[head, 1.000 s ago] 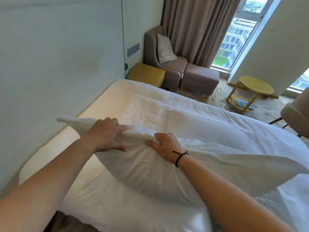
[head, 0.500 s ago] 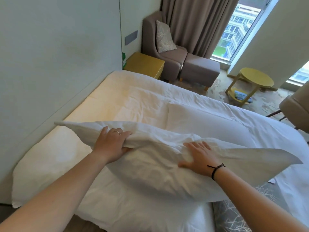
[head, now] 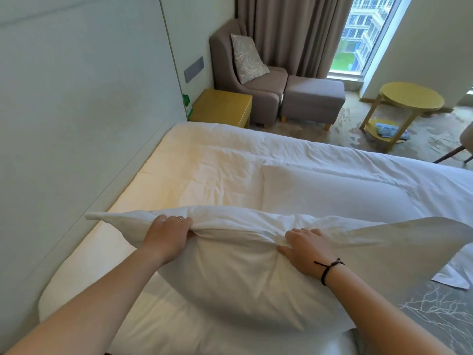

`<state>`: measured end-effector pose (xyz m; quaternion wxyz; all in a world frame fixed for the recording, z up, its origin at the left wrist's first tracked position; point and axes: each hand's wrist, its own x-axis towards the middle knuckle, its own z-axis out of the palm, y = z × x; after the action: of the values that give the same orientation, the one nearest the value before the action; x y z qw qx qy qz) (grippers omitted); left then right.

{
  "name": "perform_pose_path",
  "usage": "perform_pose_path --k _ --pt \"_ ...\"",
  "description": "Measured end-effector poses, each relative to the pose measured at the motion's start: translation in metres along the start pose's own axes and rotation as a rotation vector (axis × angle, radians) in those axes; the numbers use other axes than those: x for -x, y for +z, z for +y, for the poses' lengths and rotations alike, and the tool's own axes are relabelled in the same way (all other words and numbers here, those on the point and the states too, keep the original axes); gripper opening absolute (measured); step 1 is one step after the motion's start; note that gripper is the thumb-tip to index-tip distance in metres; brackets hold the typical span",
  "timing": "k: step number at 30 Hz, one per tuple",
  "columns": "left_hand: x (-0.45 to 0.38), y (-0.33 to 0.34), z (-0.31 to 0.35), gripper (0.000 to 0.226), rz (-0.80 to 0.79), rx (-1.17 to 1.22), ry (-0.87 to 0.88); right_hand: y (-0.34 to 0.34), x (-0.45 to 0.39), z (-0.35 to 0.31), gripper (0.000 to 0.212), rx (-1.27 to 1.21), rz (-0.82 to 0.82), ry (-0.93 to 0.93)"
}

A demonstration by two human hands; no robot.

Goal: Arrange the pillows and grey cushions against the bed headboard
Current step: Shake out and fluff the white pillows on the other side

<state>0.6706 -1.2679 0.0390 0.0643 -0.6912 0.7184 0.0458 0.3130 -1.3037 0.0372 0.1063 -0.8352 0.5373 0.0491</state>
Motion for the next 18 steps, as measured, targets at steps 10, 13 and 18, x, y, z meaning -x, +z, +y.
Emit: perform_pose_path --k 10,13,18 --pt "-0.024 0.0 -0.038 0.015 0.098 0.179 0.04 -0.021 -0.024 -0.04 0.025 0.037 0.069 0.073" --pt "-0.033 -0.009 -0.064 0.015 0.099 0.266 0.037 -0.041 -0.041 -0.055 0.028 0.007 0.246 0.102" --pt "-0.038 -0.038 -0.131 0.021 0.163 0.385 0.01 -0.1 -0.094 -0.103 0.031 0.022 0.437 0.044"
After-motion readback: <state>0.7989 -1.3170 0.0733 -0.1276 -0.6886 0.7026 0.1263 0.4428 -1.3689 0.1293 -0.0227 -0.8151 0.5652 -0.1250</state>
